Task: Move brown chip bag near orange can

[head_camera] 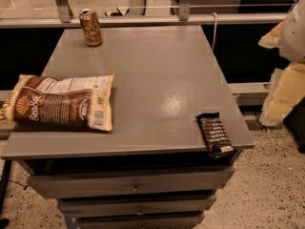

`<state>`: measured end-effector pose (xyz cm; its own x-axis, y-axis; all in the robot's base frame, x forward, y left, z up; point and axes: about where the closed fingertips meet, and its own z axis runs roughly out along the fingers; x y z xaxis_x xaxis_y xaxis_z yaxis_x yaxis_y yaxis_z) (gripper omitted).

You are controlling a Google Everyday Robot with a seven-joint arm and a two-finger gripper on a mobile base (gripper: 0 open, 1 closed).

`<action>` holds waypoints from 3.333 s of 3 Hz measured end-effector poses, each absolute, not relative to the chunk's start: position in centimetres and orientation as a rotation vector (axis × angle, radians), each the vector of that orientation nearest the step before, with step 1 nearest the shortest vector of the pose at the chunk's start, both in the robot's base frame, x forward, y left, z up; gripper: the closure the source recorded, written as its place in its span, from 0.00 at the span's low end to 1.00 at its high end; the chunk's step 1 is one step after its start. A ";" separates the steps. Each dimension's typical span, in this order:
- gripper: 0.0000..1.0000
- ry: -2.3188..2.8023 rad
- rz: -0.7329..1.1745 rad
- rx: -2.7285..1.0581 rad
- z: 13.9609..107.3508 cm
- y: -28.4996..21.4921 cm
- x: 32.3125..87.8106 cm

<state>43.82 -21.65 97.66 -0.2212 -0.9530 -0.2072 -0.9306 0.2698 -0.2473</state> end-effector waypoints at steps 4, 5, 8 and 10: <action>0.00 1.857 0.270 -1.838 92.7 -9.3 47.8; 0.00 1.661 0.455 -1.870 90.5 -0.6 48.7; 0.18 1.308 0.707 -1.900 88.0 17.3 48.8; 0.63 1.295 0.687 -1.863 87.7 18.4 50.0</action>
Offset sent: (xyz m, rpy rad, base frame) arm 0.0096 0.0228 -0.0115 0.1066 -0.0087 0.0829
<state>50.02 18.39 87.72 0.3432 -0.5355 -0.7717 -0.9392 -0.2048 -0.2756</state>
